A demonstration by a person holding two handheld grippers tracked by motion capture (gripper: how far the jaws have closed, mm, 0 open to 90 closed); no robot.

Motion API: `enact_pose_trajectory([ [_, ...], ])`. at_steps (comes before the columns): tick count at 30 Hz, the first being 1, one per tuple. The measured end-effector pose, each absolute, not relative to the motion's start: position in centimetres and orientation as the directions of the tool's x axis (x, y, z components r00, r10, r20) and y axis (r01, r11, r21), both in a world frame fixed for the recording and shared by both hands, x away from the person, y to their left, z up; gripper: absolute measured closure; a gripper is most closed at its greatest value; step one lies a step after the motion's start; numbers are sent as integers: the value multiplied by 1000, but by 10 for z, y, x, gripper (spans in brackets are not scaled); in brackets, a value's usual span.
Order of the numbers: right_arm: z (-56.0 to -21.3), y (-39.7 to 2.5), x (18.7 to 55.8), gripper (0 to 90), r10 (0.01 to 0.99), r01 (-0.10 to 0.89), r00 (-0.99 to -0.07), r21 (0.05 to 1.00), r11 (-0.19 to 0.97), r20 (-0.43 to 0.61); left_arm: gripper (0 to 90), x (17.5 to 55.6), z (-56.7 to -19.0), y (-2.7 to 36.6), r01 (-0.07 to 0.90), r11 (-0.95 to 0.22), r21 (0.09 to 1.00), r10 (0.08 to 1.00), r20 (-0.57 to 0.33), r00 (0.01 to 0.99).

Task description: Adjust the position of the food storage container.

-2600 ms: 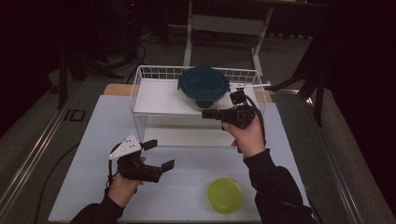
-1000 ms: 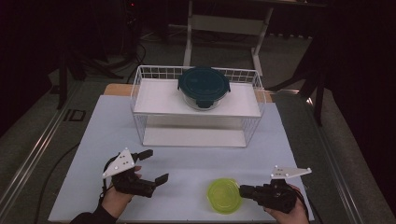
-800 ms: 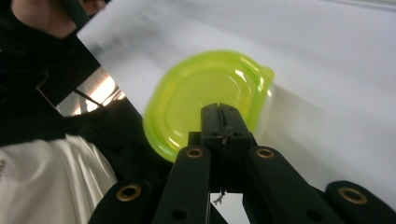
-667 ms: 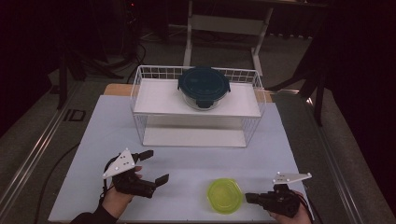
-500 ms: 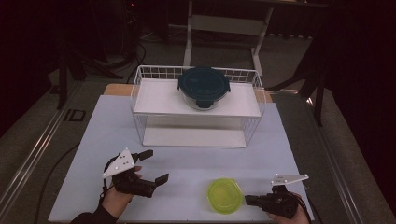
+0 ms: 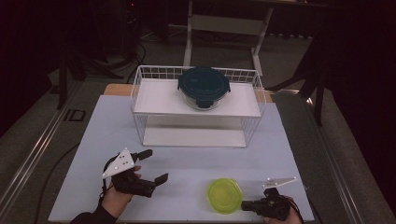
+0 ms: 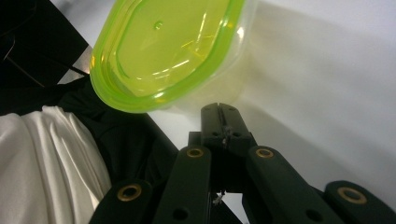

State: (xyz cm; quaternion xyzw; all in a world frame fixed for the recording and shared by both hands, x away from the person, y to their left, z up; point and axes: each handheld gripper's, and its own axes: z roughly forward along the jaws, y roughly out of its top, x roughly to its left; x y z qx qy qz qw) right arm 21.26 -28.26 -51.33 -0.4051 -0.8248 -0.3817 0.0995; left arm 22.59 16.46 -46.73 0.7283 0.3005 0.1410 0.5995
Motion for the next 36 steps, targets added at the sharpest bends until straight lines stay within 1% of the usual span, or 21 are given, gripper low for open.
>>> enact_pose_trajectory([
  [4,-519,-273,214,900,588,748,-653,526,404,477,6,227,-468,165,270,-96,958,608,-159,778],
  [12,-521,-261,220,900,576,758,-646,513,404,501,6,227,-468,165,270,-97,958,609,-157,778],
  [24,-521,-234,233,900,557,743,-665,516,425,498,6,228,-468,167,272,-93,958,613,-160,774],
  [36,-522,-226,226,900,533,739,-673,511,439,513,6,228,-468,167,264,-96,960,613,-152,775],
])
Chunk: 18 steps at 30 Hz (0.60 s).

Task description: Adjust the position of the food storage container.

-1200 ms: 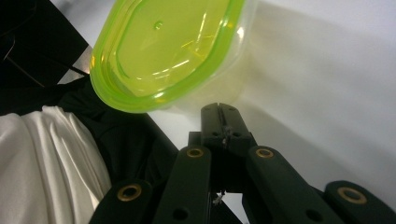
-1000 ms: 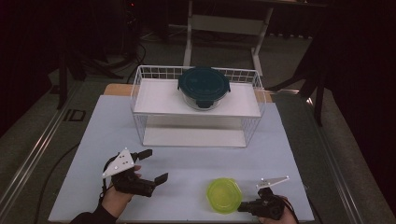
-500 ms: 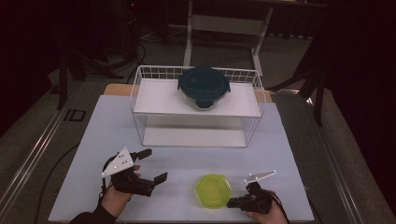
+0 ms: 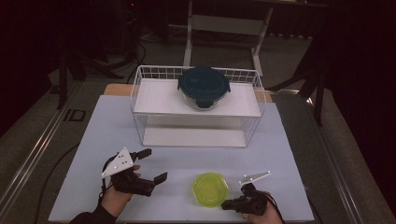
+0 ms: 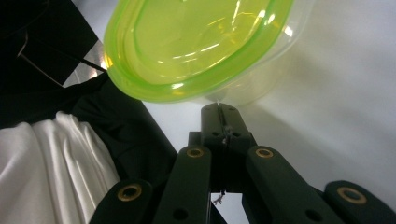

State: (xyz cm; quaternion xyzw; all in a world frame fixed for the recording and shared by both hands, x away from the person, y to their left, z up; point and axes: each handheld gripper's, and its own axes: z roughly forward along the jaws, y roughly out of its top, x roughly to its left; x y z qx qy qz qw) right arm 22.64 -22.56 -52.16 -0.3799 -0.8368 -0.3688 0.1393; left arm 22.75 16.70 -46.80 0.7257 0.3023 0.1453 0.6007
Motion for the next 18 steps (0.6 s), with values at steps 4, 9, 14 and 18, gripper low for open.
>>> enact_pose_trajectory([
  [4,-522,-218,227,900,523,736,-676,508,447,520,6,228,-468,168,266,-90,960,615,-157,773],
  [9,-520,-203,231,900,517,730,-682,508,456,517,6,228,-468,166,265,-89,960,609,-158,777],
  [14,-518,-190,238,900,513,723,-690,516,460,510,6,228,-468,166,266,-90,960,607,-159,778],
  [18,-521,-184,244,900,524,729,-683,508,458,509,6,228,-467,167,264,-78,961,609,-163,776],
])
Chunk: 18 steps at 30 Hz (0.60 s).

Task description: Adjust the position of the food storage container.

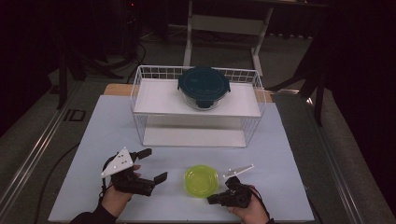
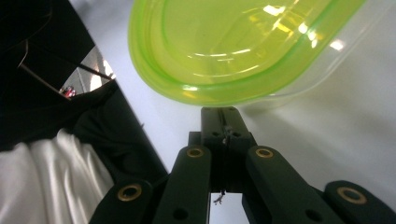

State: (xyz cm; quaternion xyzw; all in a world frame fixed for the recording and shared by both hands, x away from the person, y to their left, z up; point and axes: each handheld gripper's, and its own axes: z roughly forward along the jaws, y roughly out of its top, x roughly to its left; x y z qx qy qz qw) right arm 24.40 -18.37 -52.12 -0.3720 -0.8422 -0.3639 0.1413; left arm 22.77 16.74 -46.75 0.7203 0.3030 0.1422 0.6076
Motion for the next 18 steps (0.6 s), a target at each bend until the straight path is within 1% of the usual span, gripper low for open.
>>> enact_pose_trajectory([
  [4,-522,-180,252,900,531,738,-673,508,443,514,6,228,-467,167,262,-79,962,608,-162,777],
  [18,-522,-162,272,900,536,729,-681,527,437,499,6,227,-466,169,256,-80,963,607,-157,779],
])
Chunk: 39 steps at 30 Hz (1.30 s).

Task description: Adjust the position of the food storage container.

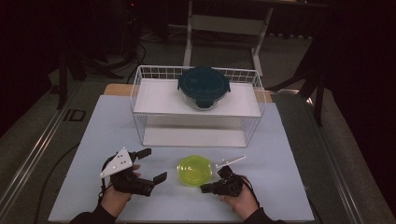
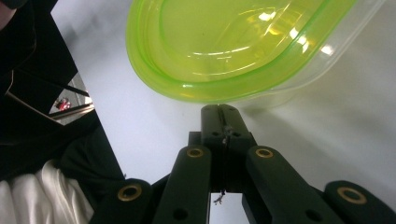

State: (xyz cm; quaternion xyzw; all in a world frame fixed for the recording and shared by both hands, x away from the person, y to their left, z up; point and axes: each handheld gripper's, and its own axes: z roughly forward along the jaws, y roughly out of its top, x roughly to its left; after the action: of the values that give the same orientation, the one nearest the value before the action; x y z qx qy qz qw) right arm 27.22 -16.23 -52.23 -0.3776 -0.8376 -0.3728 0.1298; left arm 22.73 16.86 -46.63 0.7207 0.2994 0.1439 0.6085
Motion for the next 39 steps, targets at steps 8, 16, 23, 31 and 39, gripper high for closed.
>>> enact_pose_trajectory([
  [8,-522,-153,282,900,545,731,-678,536,423,493,6,227,-466,169,256,-81,963,606,-157,780],
  [16,-521,-152,287,900,554,734,-672,542,410,491,6,227,-466,169,258,-80,963,604,-159,781],
  [23,-520,-161,285,899,576,727,-675,547,415,461,6,227,-465,169,254,-84,964,601,-154,784],
  [31,-513,-186,285,870,628,724,-663,565,396,409,6,227,-463,168,252,-96,963,607,-144,782],
  [39,-496,-208,284,723,664,704,-654,612,360,362,6,230,-462,165,281,-103,954,587,-170,791],
])
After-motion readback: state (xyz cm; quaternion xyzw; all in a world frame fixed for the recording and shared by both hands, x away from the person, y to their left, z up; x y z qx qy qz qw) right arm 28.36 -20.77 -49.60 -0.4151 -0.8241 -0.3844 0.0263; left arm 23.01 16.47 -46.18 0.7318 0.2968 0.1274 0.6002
